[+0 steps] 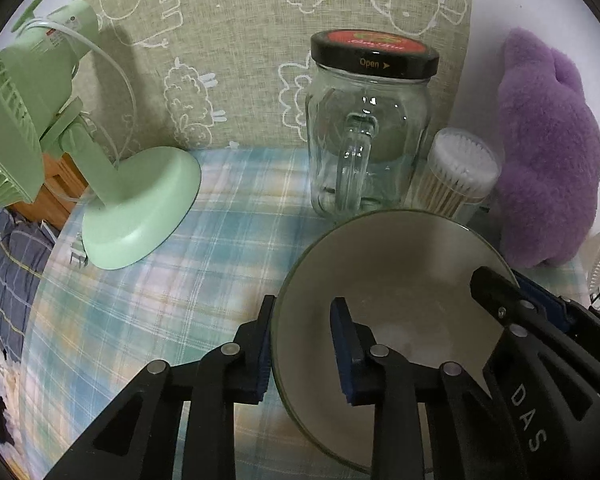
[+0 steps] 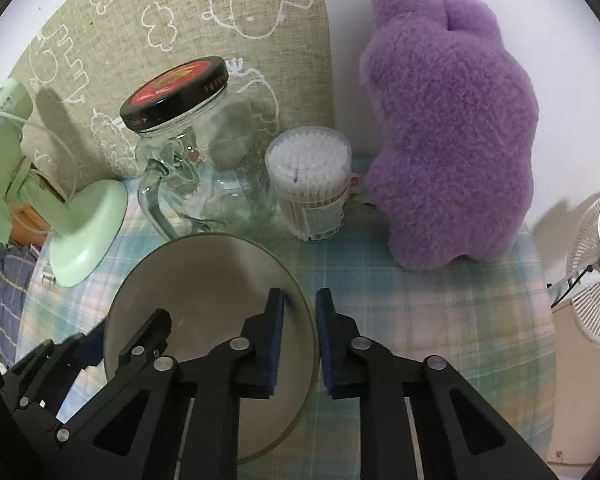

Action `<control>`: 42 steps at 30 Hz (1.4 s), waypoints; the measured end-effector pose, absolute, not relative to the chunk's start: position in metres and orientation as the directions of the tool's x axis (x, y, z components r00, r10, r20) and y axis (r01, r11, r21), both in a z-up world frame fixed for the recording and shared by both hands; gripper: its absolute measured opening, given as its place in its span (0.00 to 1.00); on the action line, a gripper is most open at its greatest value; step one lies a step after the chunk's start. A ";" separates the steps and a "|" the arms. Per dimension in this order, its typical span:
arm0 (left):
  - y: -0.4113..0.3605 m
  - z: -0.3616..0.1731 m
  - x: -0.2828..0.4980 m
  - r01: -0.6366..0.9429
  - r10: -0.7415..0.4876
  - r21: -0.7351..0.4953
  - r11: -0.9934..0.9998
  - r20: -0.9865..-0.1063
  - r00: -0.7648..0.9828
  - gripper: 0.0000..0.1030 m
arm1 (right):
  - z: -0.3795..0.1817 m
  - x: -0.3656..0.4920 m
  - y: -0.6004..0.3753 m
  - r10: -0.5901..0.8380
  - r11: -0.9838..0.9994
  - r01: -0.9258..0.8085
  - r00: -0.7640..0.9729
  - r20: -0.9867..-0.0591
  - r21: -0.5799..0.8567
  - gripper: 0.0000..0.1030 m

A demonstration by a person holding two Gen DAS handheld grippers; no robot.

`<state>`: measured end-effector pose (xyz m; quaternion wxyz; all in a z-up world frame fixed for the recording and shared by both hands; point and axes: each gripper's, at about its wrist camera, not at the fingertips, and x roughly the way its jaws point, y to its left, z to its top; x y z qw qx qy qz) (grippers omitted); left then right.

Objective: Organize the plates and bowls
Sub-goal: 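Grasp the rim of the green-rimmed bowl with both tools, then lift the bowl and carry it toward the plate stack with both tools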

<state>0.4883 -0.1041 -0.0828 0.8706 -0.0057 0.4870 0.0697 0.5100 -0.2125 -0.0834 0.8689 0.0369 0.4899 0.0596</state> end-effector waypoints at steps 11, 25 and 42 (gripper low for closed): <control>-0.107 -0.079 0.478 -0.113 0.108 0.058 0.992 -0.854 0.509 0.24 | -0.078 0.503 -0.217 0.139 0.990 -0.071 0.515 -0.846 0.119 0.18; -0.117 -0.046 0.451 -0.087 0.100 0.063 0.994 -0.838 0.537 0.24 | -0.049 0.473 -0.228 0.129 0.991 -0.045 0.526 -0.841 0.124 0.18; -0.105 0.018 0.396 -0.101 0.080 0.022 0.995 -0.783 0.617 0.24 | 0.026 0.416 -0.220 0.118 0.992 -0.045 0.592 -0.797 0.114 0.18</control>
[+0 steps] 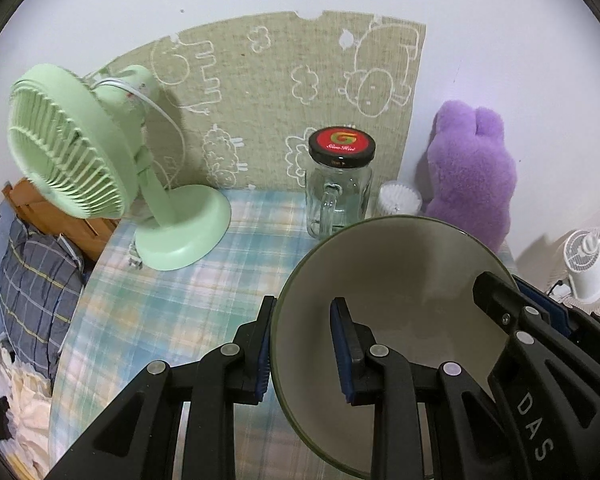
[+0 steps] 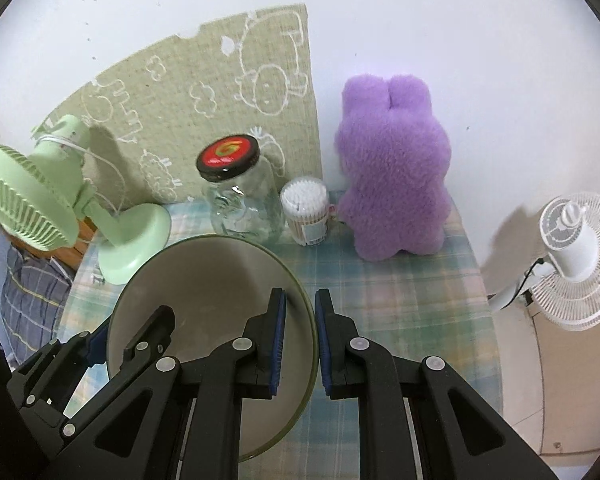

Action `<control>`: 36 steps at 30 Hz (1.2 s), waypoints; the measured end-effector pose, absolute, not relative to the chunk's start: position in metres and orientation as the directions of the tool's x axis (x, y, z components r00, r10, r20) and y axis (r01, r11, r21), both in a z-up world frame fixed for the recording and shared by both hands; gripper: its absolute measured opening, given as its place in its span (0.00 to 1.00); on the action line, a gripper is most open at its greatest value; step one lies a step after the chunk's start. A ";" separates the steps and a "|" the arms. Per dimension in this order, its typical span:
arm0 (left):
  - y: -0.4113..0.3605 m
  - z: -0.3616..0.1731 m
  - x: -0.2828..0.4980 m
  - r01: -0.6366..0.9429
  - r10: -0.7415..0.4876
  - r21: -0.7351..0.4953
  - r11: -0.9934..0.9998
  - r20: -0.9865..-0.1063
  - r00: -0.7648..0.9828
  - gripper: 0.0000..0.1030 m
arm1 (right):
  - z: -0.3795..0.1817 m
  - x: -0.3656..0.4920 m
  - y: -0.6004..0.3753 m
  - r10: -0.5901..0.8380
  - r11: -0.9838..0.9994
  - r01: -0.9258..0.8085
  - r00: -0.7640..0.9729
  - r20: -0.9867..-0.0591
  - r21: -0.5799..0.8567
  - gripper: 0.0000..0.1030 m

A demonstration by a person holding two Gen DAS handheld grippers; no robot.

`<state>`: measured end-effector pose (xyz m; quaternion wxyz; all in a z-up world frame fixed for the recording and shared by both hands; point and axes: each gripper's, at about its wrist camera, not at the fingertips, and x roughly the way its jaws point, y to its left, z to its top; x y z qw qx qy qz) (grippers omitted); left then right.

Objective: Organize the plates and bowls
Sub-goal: 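Lift the bowl and carry it toward the plate stack with both tools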

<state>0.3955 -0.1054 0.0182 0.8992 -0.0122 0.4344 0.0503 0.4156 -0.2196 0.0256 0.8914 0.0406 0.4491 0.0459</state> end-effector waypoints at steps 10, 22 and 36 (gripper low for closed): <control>-0.091 0.042 0.342 -0.041 0.047 0.027 0.999 -0.759 0.649 0.24 | 0.053 0.357 -0.205 0.091 0.994 -0.005 0.613 -0.785 0.111 0.18; -0.056 0.049 0.277 0.023 -0.003 0.016 1.000 -0.757 0.654 0.24 | 0.067 0.283 -0.168 0.032 0.996 0.049 0.620 -0.784 0.080 0.18; -0.031 0.040 0.213 0.089 -0.042 0.019 0.996 -0.770 0.637 0.24 | 0.062 0.207 -0.140 -0.004 0.990 0.112 0.607 -0.795 0.080 0.18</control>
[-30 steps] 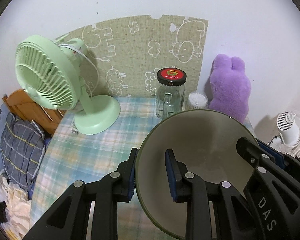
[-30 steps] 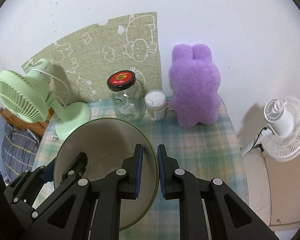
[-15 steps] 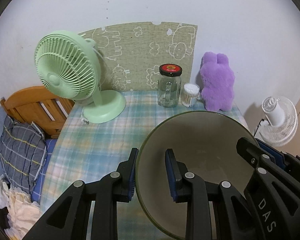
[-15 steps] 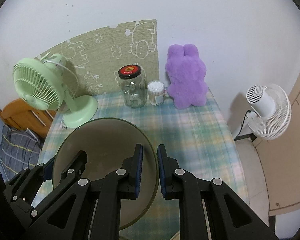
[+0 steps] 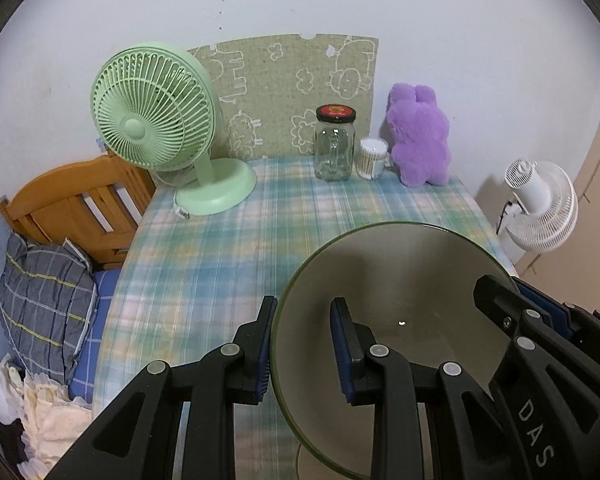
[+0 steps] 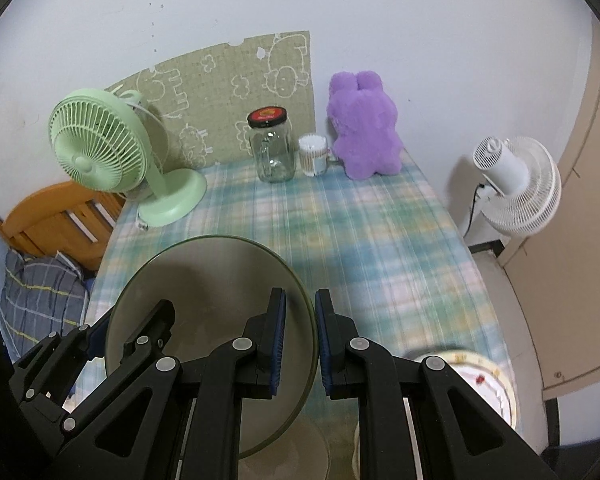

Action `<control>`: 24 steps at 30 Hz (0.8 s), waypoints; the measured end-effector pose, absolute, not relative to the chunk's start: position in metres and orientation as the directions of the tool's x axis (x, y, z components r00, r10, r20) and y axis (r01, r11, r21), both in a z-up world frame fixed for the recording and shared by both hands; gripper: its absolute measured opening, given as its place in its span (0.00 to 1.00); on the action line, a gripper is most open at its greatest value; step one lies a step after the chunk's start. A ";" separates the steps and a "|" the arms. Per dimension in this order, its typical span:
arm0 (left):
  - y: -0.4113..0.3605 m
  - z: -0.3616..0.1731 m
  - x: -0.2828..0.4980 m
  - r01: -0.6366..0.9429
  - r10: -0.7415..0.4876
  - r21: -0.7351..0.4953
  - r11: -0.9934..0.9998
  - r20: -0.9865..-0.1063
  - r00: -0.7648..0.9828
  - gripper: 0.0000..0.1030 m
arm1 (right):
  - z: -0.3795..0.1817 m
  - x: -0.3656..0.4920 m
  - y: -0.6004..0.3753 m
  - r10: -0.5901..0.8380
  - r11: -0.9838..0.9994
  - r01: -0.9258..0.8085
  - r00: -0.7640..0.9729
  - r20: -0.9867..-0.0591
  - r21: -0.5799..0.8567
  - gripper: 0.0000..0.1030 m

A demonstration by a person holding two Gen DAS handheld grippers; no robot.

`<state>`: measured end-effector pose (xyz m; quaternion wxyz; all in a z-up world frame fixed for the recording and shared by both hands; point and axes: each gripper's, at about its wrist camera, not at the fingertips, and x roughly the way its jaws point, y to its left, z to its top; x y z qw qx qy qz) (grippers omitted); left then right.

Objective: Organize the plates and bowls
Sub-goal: 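Lift the bowl and carry it toward the plate stack with both tools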

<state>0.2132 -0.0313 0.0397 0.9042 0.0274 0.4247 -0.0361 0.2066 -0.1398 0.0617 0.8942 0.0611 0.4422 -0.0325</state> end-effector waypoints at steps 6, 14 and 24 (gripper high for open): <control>-0.027 0.029 0.191 0.114 -0.058 0.017 0.993 -0.780 0.623 0.24 | 0.053 0.178 -0.134 -0.021 0.988 0.133 0.598 -0.802 0.073 0.18; -0.025 0.002 0.173 0.138 -0.068 0.015 0.990 -0.815 0.576 0.24 | 0.028 0.154 -0.131 -0.032 0.985 0.159 0.558 -0.829 0.069 0.18; -0.027 -0.028 0.161 0.152 -0.070 0.010 0.988 -0.855 0.514 0.24 | -0.003 0.141 -0.131 -0.039 0.982 0.178 0.492 -0.870 0.057 0.18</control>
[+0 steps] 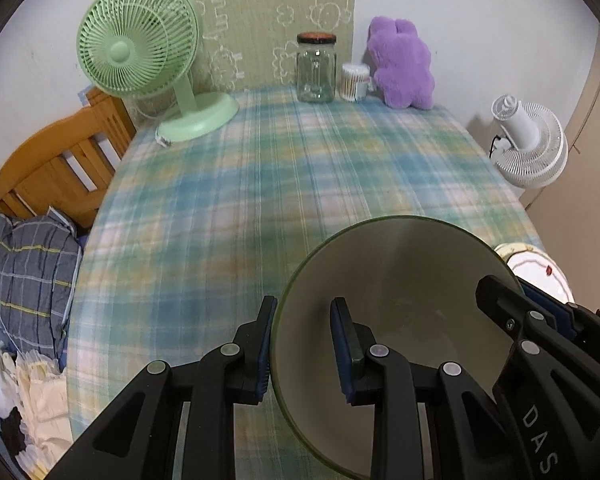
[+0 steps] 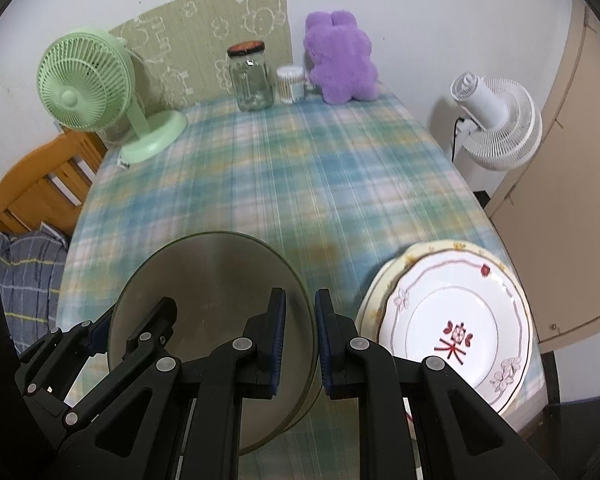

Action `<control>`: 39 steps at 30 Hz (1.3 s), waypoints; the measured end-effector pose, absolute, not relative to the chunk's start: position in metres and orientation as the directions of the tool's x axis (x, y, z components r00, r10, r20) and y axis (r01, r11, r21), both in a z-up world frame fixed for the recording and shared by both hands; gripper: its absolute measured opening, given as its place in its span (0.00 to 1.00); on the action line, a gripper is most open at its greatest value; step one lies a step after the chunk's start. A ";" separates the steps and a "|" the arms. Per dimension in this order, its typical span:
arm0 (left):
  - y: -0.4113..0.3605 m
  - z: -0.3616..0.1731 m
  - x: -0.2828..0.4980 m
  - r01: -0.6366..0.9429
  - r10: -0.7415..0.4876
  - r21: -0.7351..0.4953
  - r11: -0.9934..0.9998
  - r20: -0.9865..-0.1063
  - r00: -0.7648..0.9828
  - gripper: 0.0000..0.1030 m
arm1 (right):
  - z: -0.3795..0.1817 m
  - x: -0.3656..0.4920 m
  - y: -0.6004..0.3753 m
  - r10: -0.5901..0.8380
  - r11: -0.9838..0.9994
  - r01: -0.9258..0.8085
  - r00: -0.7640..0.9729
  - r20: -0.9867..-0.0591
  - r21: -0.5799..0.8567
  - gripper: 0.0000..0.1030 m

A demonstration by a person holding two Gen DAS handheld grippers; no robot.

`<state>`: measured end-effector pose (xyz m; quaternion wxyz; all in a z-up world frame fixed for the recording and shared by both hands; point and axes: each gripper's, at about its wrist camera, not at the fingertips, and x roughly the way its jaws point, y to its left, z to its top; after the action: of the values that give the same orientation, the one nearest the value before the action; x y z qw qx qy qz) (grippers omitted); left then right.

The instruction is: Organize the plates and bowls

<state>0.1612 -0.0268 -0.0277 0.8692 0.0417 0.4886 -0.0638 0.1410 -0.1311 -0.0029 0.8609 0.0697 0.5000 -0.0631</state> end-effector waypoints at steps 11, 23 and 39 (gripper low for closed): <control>-0.027 -0.051 0.166 0.139 -0.068 -0.004 0.990 -0.887 0.457 0.24 | -0.026 0.146 -0.129 -0.037 0.984 0.175 0.443 -0.896 0.046 0.18; -0.030 -0.059 0.168 0.136 -0.080 -0.021 0.990 -0.894 0.441 0.24 | -0.033 0.148 -0.131 -0.059 0.986 0.163 0.440 -0.896 0.015 0.18; -0.024 -0.053 0.151 0.186 -0.143 -0.066 0.980 -0.889 0.435 0.72 | -0.028 0.133 -0.132 -0.013 0.987 0.152 0.445 -0.895 0.061 0.66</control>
<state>0.1508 -0.0243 -0.0531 0.8467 0.0207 0.5228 -0.0970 0.1335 -0.1316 -0.0282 0.8474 0.0662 0.5245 -0.0486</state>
